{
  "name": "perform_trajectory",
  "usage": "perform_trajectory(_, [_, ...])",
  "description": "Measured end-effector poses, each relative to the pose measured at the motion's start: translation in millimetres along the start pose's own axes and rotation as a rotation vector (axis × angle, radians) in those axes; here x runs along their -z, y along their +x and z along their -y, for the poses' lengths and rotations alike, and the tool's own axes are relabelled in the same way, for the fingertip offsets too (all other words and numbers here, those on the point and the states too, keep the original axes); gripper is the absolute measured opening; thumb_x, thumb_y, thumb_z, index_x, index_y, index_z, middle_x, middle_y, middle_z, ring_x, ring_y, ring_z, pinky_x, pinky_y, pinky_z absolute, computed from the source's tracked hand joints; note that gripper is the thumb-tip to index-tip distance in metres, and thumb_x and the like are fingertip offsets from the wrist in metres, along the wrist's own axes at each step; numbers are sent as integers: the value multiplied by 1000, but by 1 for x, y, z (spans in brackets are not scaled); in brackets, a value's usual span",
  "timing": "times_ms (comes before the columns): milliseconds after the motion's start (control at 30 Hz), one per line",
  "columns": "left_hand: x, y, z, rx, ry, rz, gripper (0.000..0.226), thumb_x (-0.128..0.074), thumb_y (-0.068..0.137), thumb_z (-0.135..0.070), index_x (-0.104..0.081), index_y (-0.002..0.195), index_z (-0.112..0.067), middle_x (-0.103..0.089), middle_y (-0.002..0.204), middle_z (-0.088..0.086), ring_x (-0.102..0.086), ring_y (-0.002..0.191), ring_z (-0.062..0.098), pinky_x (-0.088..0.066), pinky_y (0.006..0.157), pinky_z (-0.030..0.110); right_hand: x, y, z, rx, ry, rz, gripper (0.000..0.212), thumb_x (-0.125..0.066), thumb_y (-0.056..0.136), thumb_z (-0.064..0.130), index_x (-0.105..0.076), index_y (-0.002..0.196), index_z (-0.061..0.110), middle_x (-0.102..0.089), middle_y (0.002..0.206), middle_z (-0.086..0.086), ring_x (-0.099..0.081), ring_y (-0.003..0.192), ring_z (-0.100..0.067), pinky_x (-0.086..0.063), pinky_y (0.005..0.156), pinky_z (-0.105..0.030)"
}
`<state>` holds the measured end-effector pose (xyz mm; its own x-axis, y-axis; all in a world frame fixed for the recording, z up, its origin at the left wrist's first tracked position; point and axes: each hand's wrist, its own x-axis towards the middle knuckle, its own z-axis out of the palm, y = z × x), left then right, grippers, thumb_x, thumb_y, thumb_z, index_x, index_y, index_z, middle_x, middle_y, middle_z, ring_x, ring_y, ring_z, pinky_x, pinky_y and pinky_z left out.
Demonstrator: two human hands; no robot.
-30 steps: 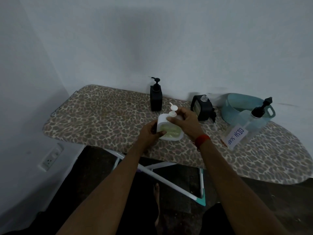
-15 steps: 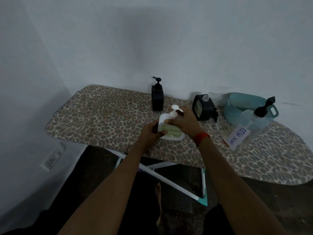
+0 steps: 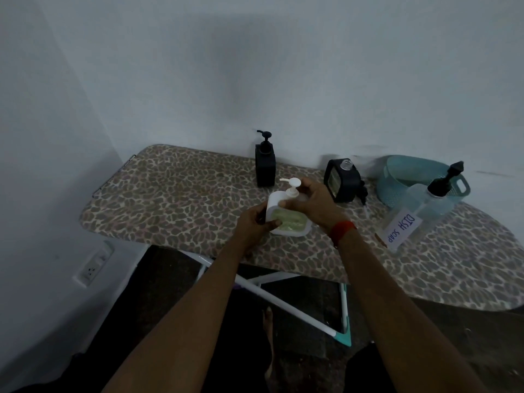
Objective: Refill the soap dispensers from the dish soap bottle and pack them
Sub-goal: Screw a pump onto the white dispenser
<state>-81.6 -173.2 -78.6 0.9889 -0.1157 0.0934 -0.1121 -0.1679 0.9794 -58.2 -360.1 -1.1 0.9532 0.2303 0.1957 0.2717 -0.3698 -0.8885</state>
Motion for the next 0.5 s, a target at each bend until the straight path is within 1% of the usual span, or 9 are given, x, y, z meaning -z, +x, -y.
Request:
perform_trajectory(67, [0,0,-1,9,-13,0,54,-77,82,-20,-59,132,-9,-70,118,8,-68,107,19,-55,93,45,8,0,-2,20,52,114,44,-82,82,19,-66,122,27,-70,119,-2,-66,113,-22,-54,99,-47])
perform_trajectory(133, [0,0,0,13,-30,1,53,-76,83,-13,-58,134,-10,-69,120,7,-67,109,19,-56,93,41,18,-5,-5,5,178,240,43,-69,93,9,-61,134,19,-66,130,-2,-62,122,-20,-52,104,-41])
perform_trajectory(200, [0,0,0,5,-37,7,53,-75,84,-12,-58,134,-11,-69,120,7,-67,109,18,-56,91,37,23,-6,-8,-17,240,277,43,-60,98,4,-56,140,9,-62,138,-6,-59,128,-18,-51,105,-35])
perform_trajectory(267, [-1,-1,-2,5,-38,1,53,-75,84,-9,-58,134,-10,-69,120,7,-68,106,13,-57,88,30,21,-4,-8,-24,216,237,40,-60,97,2,-59,137,4,-64,135,-7,-61,126,-17,-51,104,-36])
perform_trajectory(333, [-2,0,-3,4,-28,-12,51,-74,84,-7,-58,132,-8,-69,118,8,-68,101,7,-56,84,24,11,-2,-5,-36,154,127,35,-70,91,3,-66,126,6,-69,123,-5,-67,113,-15,-53,101,-38])
perform_trajectory(367, [-2,-1,-4,3,-16,-12,51,-74,83,-7,-59,132,-8,-69,118,8,-69,100,6,-56,84,24,6,-1,-3,-42,113,50,35,-76,86,5,-69,119,9,-71,114,-3,-68,102,-11,-55,96,-36])
perform_trajectory(433, [-1,0,-4,4,6,-12,50,-75,83,-9,-60,131,-8,-70,117,6,-69,102,10,-57,87,30,-5,0,-1,-45,55,-83,35,-86,76,11,-72,109,9,-72,98,0,-66,86,-4,-54,82,-28])
perform_trajectory(500, [0,1,-3,8,11,-3,50,-75,84,-11,-60,131,-9,-70,118,7,-68,106,16,-57,89,33,-13,1,-1,-50,49,-170,39,-90,71,16,-73,105,6,-71,90,1,-65,80,-4,-52,74,-21])
